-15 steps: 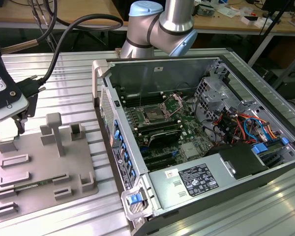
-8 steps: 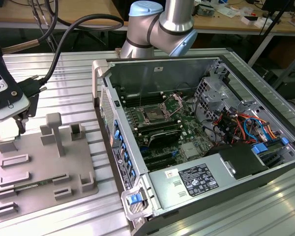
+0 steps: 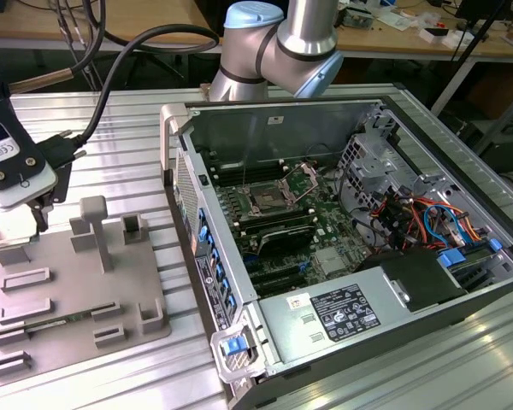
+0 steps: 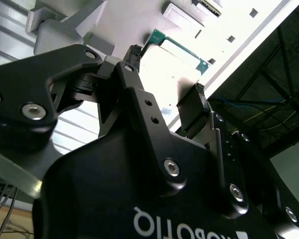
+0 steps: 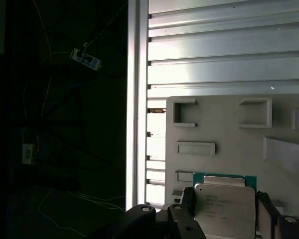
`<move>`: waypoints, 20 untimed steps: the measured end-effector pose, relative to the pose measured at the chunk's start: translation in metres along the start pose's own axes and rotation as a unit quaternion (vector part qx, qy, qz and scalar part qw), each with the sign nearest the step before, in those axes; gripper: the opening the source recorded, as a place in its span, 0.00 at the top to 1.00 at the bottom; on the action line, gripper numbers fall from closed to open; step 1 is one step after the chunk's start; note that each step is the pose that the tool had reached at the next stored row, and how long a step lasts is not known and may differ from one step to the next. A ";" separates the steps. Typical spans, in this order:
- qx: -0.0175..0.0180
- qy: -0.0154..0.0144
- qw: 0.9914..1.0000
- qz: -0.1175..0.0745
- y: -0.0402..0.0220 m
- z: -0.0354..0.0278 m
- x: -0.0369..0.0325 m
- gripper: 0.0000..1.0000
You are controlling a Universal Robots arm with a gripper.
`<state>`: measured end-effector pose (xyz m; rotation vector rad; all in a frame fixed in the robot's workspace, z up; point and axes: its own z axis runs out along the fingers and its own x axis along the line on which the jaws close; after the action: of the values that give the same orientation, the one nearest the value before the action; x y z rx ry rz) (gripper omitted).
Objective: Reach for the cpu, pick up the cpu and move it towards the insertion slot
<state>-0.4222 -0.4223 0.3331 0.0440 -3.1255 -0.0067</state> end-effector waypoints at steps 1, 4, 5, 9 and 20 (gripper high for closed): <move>0.000 0.000 1.000 0.000 0.0000 0.0000 0.0000 0.45; 0.000 0.000 1.000 0.000 0.0000 0.0000 -0.0002 0.45; 0.000 0.000 1.000 0.000 0.0000 0.0000 -0.0002 0.45; 0.000 0.000 1.000 0.000 0.0000 -0.0019 -0.0001 0.45; 0.000 0.000 1.000 0.000 0.0000 -0.0109 -0.0004 0.45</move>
<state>-0.4217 -0.4223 0.3439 0.0442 -3.1255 -0.0066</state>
